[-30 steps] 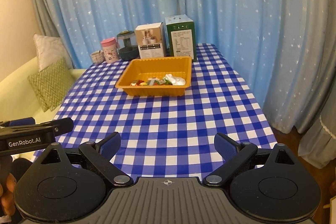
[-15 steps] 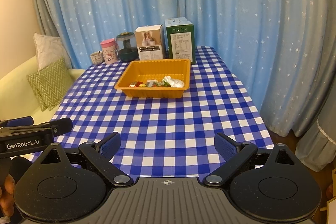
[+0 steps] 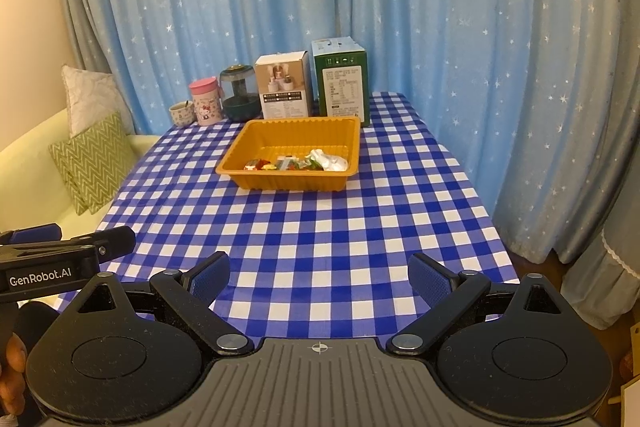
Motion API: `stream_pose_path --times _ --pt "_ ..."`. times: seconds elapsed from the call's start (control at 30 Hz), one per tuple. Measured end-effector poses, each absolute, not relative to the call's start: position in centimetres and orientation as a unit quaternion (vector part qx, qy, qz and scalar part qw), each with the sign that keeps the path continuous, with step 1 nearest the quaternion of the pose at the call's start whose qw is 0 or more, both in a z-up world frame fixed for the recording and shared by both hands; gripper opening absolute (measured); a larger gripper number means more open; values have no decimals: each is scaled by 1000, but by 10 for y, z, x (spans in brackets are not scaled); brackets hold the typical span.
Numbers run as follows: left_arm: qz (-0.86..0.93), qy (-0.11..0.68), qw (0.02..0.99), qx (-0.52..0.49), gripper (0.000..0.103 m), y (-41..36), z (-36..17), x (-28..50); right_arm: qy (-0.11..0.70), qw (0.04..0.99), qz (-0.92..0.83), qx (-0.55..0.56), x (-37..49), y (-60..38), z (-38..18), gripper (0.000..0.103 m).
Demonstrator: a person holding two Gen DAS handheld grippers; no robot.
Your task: Organize snacks
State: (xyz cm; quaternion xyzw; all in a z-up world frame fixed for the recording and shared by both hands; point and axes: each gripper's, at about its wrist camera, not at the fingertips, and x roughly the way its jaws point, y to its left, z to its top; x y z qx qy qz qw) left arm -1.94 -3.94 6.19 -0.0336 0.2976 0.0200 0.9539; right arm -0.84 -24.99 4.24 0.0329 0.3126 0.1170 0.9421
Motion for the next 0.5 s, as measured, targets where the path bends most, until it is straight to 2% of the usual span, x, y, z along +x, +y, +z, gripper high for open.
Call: stream_pose_path --times 0.5 --pt "19 299 953 -34 103 -40 61 -20 315 941 116 32 -7 -251 40 95"
